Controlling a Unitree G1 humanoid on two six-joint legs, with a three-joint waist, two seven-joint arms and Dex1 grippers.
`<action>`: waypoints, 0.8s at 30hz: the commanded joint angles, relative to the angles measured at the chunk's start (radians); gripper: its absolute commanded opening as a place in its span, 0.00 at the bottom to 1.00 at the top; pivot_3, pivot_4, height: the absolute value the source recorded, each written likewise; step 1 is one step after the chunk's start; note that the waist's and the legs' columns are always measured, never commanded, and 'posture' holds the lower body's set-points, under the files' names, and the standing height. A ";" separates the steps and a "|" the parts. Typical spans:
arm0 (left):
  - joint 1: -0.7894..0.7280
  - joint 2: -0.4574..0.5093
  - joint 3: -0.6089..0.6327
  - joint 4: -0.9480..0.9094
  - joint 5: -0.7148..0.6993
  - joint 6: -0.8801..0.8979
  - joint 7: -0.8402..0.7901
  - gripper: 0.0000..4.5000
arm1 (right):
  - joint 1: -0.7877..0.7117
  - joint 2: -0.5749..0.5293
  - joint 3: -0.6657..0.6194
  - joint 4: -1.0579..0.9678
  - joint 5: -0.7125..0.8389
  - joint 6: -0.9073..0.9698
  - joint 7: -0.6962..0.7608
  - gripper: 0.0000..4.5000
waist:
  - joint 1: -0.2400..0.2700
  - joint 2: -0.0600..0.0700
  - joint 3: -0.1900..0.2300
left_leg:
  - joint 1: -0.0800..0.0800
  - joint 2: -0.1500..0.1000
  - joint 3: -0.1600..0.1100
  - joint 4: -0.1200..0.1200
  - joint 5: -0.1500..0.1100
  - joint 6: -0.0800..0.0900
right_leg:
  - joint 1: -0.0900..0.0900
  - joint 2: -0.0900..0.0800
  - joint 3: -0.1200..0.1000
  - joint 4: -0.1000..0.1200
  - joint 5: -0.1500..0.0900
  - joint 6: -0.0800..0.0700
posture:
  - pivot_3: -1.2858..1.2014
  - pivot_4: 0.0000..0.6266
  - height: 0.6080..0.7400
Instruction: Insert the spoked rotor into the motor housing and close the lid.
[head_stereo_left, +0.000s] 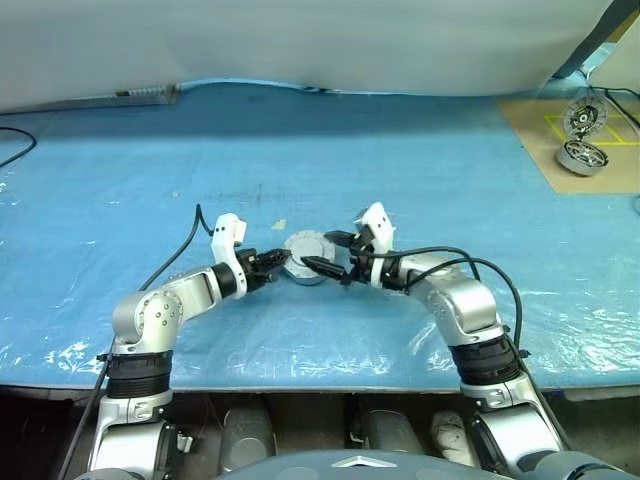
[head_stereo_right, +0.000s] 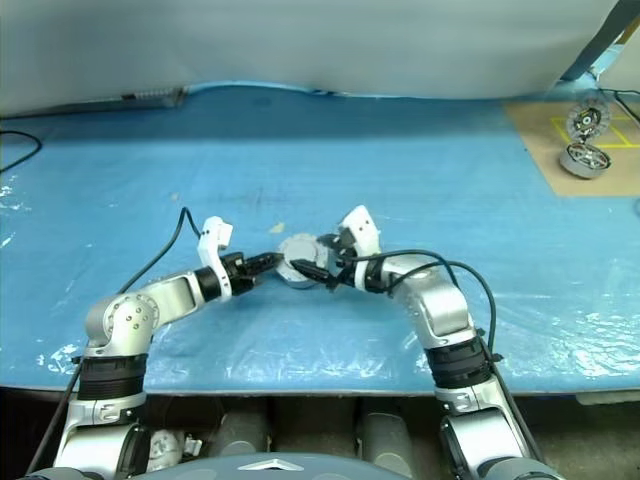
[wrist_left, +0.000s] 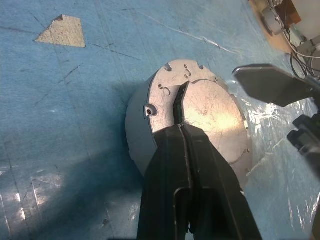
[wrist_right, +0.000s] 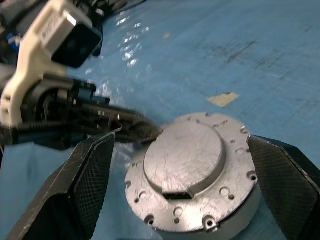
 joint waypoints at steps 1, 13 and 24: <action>0.012 0.004 -0.026 0.018 0.022 0.003 -0.001 0.00 | -0.010 0.043 -0.123 -0.005 0.074 0.111 -0.129 0.99 | 0.003 0.000 0.000 | 0.000 0.000 0.000 0.000 0.000 0.000 | 0.000 0.000 0.000 0.000 0.000 0.000 | 0.52 0.24 1.00; 0.015 0.006 -0.036 0.010 0.021 -0.008 -0.019 0.00 | -0.009 0.150 -0.271 0.054 0.227 0.425 -0.284 0.99 | 0.011 0.000 0.000 | 0.000 -0.001 0.000 -0.005 0.000 0.000 | -0.001 0.000 0.000 -0.001 0.001 -0.002 | 0.52 0.24 1.00; 0.031 0.002 -0.036 0.000 0.020 -0.017 -0.013 0.00 | -0.051 0.275 -0.468 0.111 0.387 0.631 -0.386 0.81 | 0.011 0.000 0.000 | 0.000 -0.002 0.000 -0.006 0.000 -0.001 | -0.001 0.000 0.001 -0.001 0.001 -0.001 | 0.52 0.24 1.00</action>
